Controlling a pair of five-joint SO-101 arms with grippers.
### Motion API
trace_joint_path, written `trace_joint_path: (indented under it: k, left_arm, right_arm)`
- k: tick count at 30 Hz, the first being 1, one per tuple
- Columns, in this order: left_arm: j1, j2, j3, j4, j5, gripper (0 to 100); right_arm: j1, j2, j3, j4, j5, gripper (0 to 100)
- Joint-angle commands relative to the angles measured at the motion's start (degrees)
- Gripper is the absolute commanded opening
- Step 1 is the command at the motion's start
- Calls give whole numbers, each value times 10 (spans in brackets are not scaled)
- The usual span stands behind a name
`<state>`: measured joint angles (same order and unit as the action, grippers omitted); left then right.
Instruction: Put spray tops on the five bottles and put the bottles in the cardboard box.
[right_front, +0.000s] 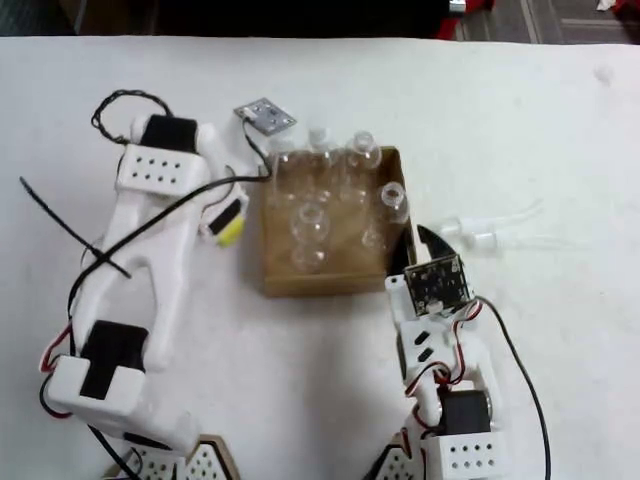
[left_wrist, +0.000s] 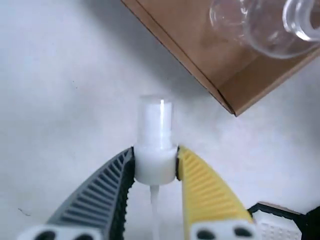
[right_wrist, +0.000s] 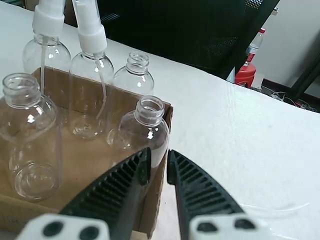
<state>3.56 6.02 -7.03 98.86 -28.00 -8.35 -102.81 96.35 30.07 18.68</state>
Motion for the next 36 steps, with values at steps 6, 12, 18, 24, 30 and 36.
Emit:
trace_joint_path:
  k: [6,12,18,24,30,36]
  left_arm:
    - [7,-213,35,32,4,23]
    - [7,-385,99,-6,7,24]
    - [8,-495,169,-69,9,24]
    - [35,-611,206,-101,30,24]
    - [148,-725,279,-244,156,24]
    - [223,-771,442,-513,201,23]
  right_arm:
    - [9,-5,4,-12,8,45]
    - [54,-6,-8,-7,4,45]
    - [86,-6,-30,18,-26,45]
    - [119,-6,-59,53,-95,45]
    - [118,-6,-55,42,-98,45]
    - [119,-4,5,-56,-95,45]
